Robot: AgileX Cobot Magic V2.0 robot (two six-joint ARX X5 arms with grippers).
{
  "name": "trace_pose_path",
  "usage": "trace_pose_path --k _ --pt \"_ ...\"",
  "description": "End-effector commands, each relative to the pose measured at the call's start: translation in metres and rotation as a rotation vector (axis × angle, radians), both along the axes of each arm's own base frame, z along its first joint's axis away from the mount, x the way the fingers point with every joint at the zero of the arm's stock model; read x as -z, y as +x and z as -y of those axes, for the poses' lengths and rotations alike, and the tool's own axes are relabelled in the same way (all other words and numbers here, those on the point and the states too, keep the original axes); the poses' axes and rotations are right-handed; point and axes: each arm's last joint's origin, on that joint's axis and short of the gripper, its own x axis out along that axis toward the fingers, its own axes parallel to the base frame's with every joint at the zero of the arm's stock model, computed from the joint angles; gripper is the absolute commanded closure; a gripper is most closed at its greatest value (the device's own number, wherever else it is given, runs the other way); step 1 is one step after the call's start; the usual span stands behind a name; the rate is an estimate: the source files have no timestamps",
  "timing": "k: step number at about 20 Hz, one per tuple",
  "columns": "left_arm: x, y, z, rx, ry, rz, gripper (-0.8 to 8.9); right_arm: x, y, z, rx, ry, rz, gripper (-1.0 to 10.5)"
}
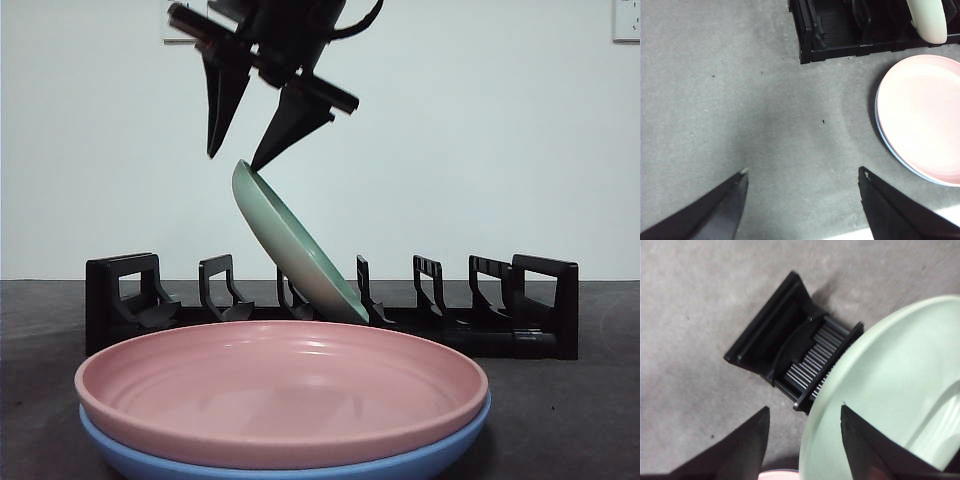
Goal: Place the plate
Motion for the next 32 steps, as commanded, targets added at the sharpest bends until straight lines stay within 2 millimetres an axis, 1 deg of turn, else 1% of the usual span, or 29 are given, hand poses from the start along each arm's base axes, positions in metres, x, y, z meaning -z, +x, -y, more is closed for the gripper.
trace_pose_path --k 1,2,3,4,5,8,10,12,18,22,25,28,30,32 --pt "-0.006 0.000 0.000 0.007 0.001 0.029 4.64 0.010 0.004 -0.010 -0.008 -0.011 -0.016 7.2" --pt "-0.006 0.000 0.000 0.007 0.001 0.029 4.64 0.010 0.004 -0.010 -0.006 -0.014 -0.018 7.6" --pt "-0.006 0.000 0.000 0.007 0.001 0.029 4.64 0.011 0.002 -0.012 -0.011 -0.014 -0.018 8.5" --pt "-0.006 0.000 0.000 0.007 0.001 0.029 4.64 0.011 0.001 -0.013 -0.015 -0.013 -0.018 9.0" --pt "-0.006 0.000 0.000 0.007 0.001 0.029 4.64 0.011 0.001 -0.013 -0.014 -0.014 -0.019 9.3" --pt "-0.006 0.000 0.000 0.007 0.001 0.029 4.64 0.011 0.000 -0.013 -0.012 -0.019 -0.028 9.3" --pt "-0.006 0.000 0.000 0.007 0.001 0.029 4.64 0.006 -0.003 -0.012 -0.016 -0.014 -0.023 9.3" --pt "-0.006 0.000 0.000 0.007 -0.001 0.031 4.64 -0.005 -0.007 -0.008 -0.023 0.003 0.001 9.3" --pt "-0.009 0.003 0.002 0.007 -0.022 0.065 4.65 -0.057 -0.030 0.014 -0.094 0.068 0.126 9.3" --pt "-0.010 0.003 0.002 0.007 -0.029 0.075 4.65 -0.090 -0.056 0.031 -0.199 0.116 0.173 9.3" --pt "-0.010 0.003 0.002 0.006 -0.029 0.075 4.65 -0.109 -0.088 0.039 -0.300 0.066 0.235 9.3" --pt "-0.010 0.003 0.002 0.006 -0.030 0.075 4.65 -0.126 -0.123 0.042 -0.338 0.016 0.345 9.3" --pt "-0.010 0.004 0.002 0.004 -0.033 0.077 4.65 -0.131 -0.144 0.045 -0.362 0.042 0.391 9.3" --pt "-0.011 0.004 0.003 0.003 -0.040 0.087 4.65 -0.124 -0.163 0.050 -0.379 0.072 0.443 9.3"
